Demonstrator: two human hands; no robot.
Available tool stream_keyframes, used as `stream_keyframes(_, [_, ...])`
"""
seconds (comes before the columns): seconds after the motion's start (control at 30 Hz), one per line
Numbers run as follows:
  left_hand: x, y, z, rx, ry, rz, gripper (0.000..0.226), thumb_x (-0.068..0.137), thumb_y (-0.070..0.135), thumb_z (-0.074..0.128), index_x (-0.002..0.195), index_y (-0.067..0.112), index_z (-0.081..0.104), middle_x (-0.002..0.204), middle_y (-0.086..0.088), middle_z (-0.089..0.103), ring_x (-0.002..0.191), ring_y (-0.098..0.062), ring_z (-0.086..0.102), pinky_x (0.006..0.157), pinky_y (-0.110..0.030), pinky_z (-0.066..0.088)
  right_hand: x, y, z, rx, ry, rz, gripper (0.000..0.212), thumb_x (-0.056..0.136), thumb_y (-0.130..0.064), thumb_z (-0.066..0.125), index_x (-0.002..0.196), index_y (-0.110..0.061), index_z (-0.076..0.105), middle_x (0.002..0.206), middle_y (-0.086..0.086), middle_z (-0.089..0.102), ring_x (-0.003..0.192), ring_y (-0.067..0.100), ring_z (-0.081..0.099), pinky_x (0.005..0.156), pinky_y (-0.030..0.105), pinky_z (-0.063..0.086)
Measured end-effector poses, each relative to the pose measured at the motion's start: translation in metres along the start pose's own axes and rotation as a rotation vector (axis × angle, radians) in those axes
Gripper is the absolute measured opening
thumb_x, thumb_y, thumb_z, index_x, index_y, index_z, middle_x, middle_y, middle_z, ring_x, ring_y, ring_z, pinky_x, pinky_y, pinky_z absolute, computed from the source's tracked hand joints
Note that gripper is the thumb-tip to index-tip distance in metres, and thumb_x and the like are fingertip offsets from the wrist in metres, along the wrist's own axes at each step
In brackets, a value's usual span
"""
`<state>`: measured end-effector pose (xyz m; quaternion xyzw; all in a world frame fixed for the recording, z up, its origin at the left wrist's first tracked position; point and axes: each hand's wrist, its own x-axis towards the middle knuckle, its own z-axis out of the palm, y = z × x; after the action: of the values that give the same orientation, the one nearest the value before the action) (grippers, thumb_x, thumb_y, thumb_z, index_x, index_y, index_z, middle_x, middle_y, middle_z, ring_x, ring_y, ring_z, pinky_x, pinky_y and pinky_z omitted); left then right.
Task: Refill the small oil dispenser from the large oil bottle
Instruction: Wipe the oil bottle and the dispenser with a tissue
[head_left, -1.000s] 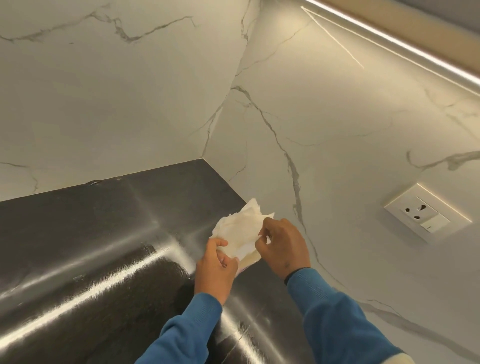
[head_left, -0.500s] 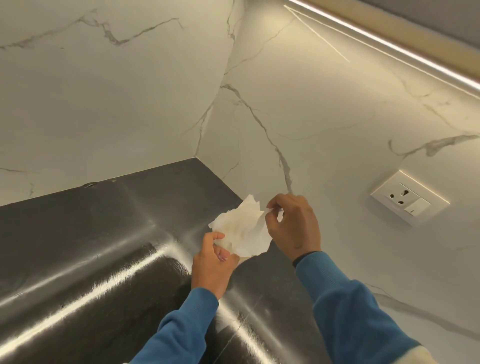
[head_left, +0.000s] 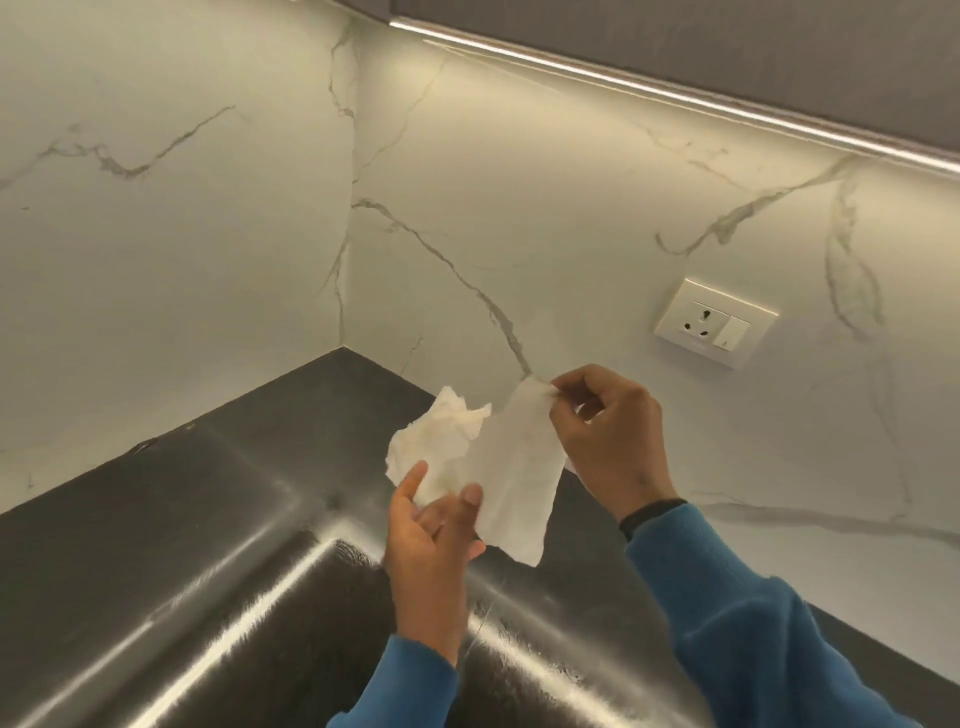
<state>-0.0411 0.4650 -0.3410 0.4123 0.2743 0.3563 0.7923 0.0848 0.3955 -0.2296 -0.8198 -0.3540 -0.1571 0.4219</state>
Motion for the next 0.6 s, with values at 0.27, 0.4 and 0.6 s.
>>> stream_keyframes(0.27, [-0.033, -0.032, 0.02, 0.281, -0.049, -0.032, 0.008, 0.088, 0.008, 0.073, 0.087, 0.016, 0.074, 0.087, 0.001, 0.077, 0.087, -0.024, 0.073, 0.07, -0.036, 0.059, -0.063, 0.036, -0.066, 0.123, 0.046, 0.228, 0.012, 0.088, -0.011, 0.072, 0.085, -0.022, 0.073, 0.074, -0.009, 0.069, 0.059, 0.001, 0.053, 0.056, 0.012, 0.044])
stream_keyframes(0.4, [-0.057, -0.041, 0.044, 0.329, -0.106, -0.048, 0.007, 0.092, 0.007, 0.068, 0.086, 0.011, 0.071, 0.087, -0.002, 0.075, 0.084, -0.023, 0.069, 0.066, -0.034, 0.057, -0.096, 0.06, -0.103, 0.162, 0.09, 0.341, 0.014, 0.09, -0.009, 0.069, 0.086, -0.022, 0.072, 0.076, -0.005, 0.071, 0.066, 0.012, 0.062, 0.057, 0.017, 0.05])
stream_keyframes(0.6, [-0.115, -0.052, 0.09, 0.435, -0.252, 0.036, 0.012, 0.098, 0.007, 0.055, 0.088, 0.01, 0.06, 0.086, 0.0, 0.068, 0.081, -0.017, 0.065, 0.071, -0.036, 0.057, -0.153, 0.097, -0.172, 0.192, 0.164, 0.466, 0.009, 0.089, -0.016, 0.071, 0.09, -0.025, 0.071, 0.079, -0.004, 0.07, 0.072, 0.014, 0.064, 0.065, 0.019, 0.053])
